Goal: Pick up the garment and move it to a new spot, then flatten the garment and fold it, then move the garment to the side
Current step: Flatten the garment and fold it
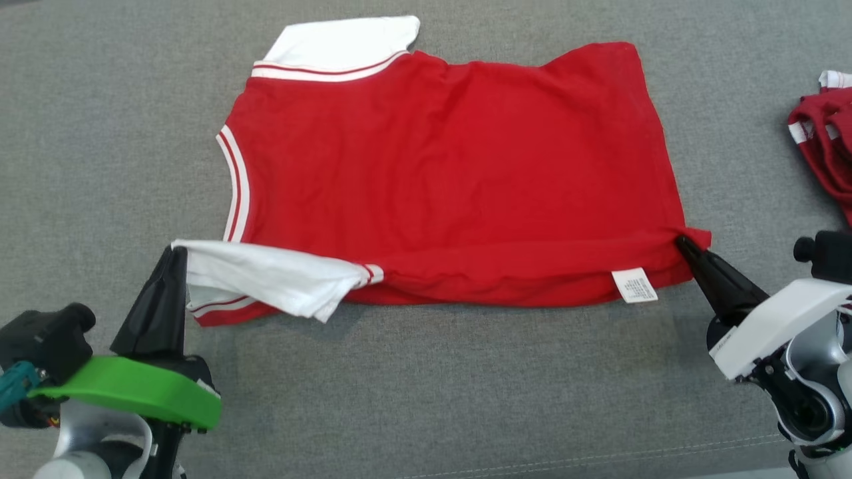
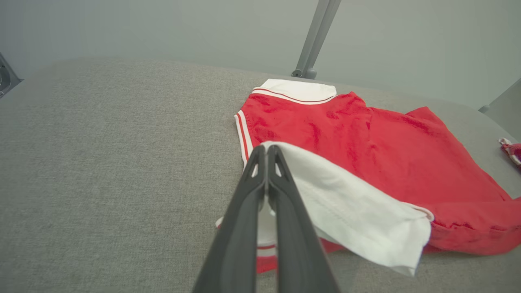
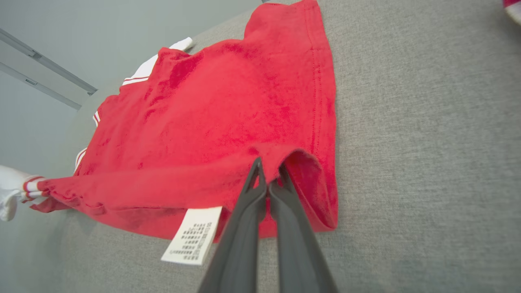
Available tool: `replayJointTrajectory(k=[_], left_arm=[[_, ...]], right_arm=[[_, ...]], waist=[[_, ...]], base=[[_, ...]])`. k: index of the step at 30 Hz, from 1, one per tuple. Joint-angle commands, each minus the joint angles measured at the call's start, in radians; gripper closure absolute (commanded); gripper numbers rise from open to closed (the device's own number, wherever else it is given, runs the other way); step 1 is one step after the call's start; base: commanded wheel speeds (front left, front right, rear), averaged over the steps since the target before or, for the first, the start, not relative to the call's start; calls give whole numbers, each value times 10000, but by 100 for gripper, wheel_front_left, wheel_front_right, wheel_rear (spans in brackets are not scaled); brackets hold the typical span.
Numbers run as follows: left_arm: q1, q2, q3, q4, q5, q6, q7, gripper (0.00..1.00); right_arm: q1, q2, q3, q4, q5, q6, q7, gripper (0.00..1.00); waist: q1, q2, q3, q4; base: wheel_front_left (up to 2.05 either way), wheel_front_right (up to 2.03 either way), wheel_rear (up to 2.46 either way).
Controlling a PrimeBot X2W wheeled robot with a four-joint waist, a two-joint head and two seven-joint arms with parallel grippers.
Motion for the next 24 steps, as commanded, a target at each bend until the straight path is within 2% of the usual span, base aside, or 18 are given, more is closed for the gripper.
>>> replayJointTrajectory(k=[1,5,11,12,13,14,19,20,21,24], left_arm=[[-301,53,19,157,-10,-77,-53,100],[-1003,-76,-77,924,-123,-290,-236,100],[-1719,-328,-216,2075,-321,-622,-713,99],[-1814,-349,-221,2246,-318,-671,-818,61],[-1881,-372,-229,2436,-299,-724,-937,22],[-1958,-465,-253,2675,-257,-794,-1221,0],[-1992,-553,-175,3033,-82,-808,-1974,0],[-1968,-634,-121,3141,34,-814,-2464,0],[-1968,-634,-121,3141,34,-814,-2464,0],[-1961,-683,-22,3174,269,-853,-3285,0]], right_arm=[[-227,39,-14,104,67,0,94,100],[-856,126,77,531,125,0,242,100],[-1343,265,123,1084,188,0,-221,100],[-1397,280,157,1137,190,0,-350,100],[-1420,285,211,1184,178,0,-510,72],[-1450,311,282,1235,233,0,-862,0],[-1292,376,188,1411,-75,0,-1847,0],[-1118,378,170,1476,-181,0,-2311,0],[-1118,378,170,1476,-181,0,-2311,0],[-988,241,138,1380,-743,0,-3252,0]], waist=[[0,0,464,-101],[0,0,827,-99],[0,0,1116,-64],[0,0,1139,-65],[0,0,1148,-71],[0,0,1139,-78],[0,0,986,-86],[0,0,875,-86],[0,0,875,-86],[0,0,668,-107]], base=[[0,0,0],[0,0,0],[0,0,0],[0,0,0],[0,0,0],[0,0,0],[0,0,0],[0,0,0],[0,0,0],[0,0,0]])
